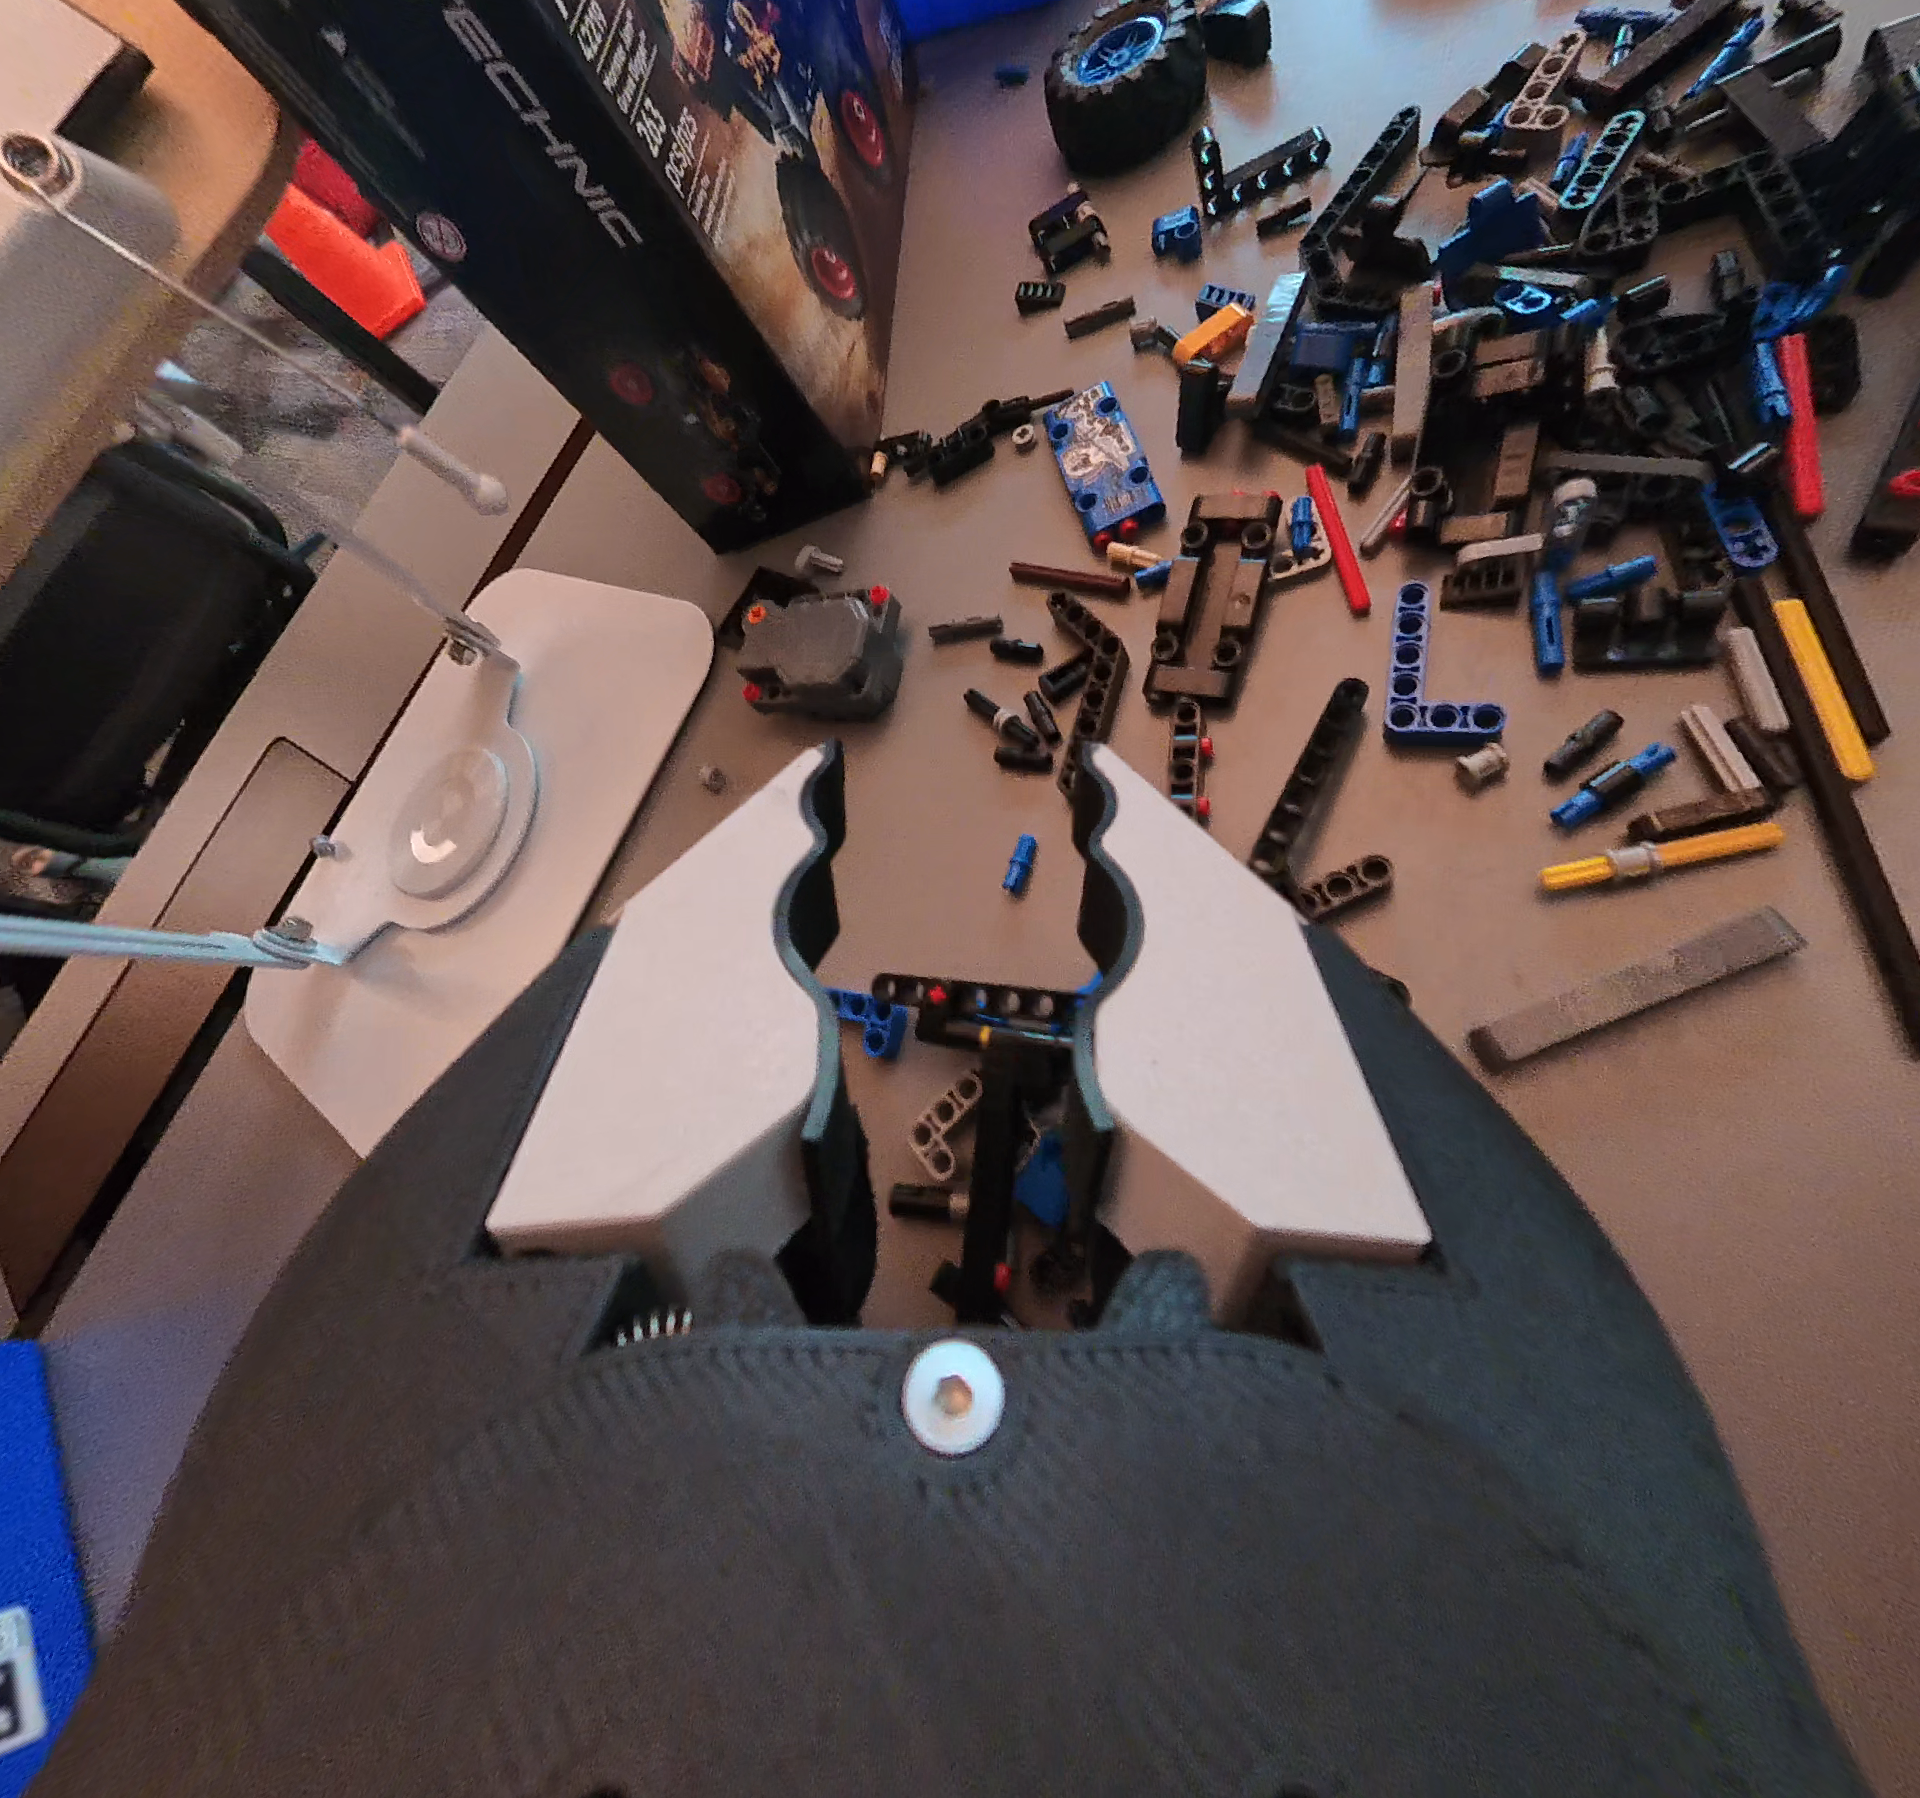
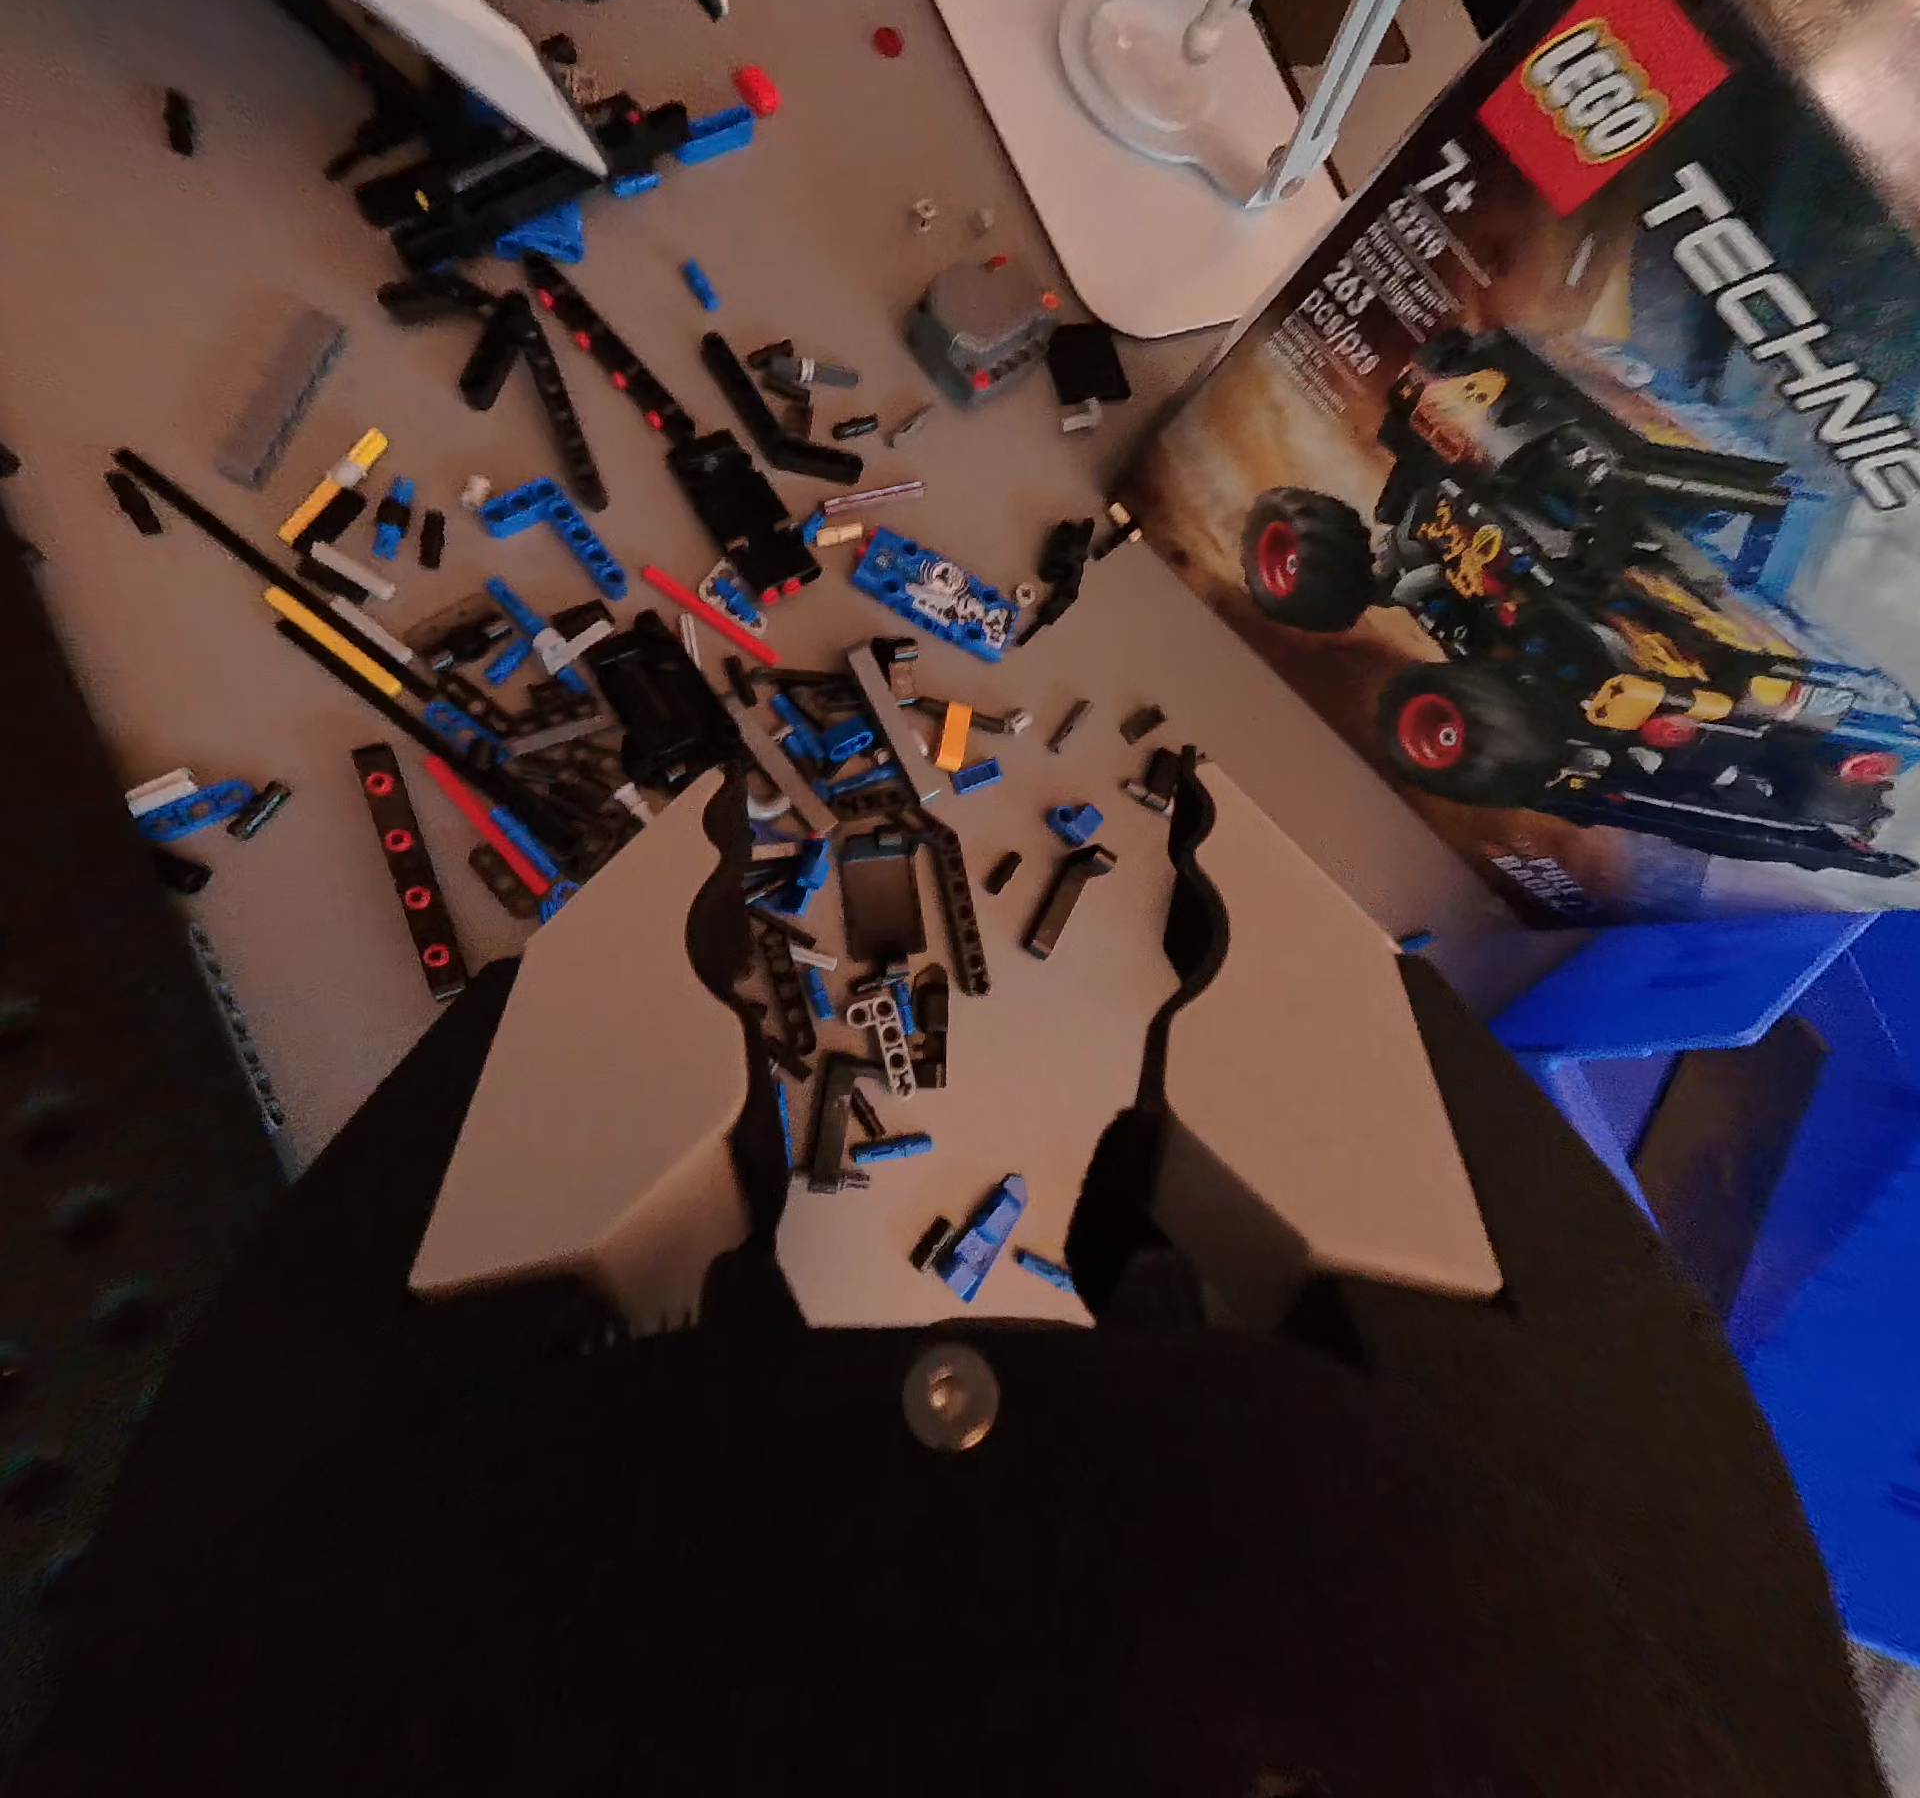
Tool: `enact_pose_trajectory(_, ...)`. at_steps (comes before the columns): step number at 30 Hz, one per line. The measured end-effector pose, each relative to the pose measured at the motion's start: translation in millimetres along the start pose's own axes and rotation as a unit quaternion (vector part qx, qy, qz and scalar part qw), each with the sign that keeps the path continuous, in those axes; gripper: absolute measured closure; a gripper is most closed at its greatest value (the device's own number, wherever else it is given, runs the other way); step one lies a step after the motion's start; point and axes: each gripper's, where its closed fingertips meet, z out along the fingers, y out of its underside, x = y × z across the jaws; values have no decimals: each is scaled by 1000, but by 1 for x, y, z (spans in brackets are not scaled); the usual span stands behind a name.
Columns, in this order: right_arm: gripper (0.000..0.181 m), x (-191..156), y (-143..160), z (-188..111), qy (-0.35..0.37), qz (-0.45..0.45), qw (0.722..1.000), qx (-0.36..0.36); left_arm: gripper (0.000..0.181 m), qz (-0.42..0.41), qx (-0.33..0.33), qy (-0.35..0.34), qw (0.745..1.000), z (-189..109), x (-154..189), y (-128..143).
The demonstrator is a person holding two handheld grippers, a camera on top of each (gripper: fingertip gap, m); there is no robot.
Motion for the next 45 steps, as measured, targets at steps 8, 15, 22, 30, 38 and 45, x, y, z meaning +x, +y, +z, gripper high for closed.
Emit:
enact_pose_trajectory(8,147,-78,-35,19,-163,-8,986,27,156,93,-18,269,958,-19,99,1)
enact_pose_trajectory(15,148,-141,-23,56,-233,6,972,18,173,106,-68,314,941,-8,125,24)
enact_pose_trajectory(22,149,-144,-22,61,-237,40,970,43,181,116,-44,297,947,-5,126,16)
enact_pose_trajectory(30,153,-148,-16,81,-201,4,979,18,181,99,-1,295,951,-13,127,-5)
enact_pose_trajectory(38,157,-154,-14,87,-198,-18,980,3,176,121,-60,285,949,4,133,16)
enact_pose_trajectory(45,162,-151,-16,87,-177,-39,983,8,177,113,3,279,954,-6,129,-10)
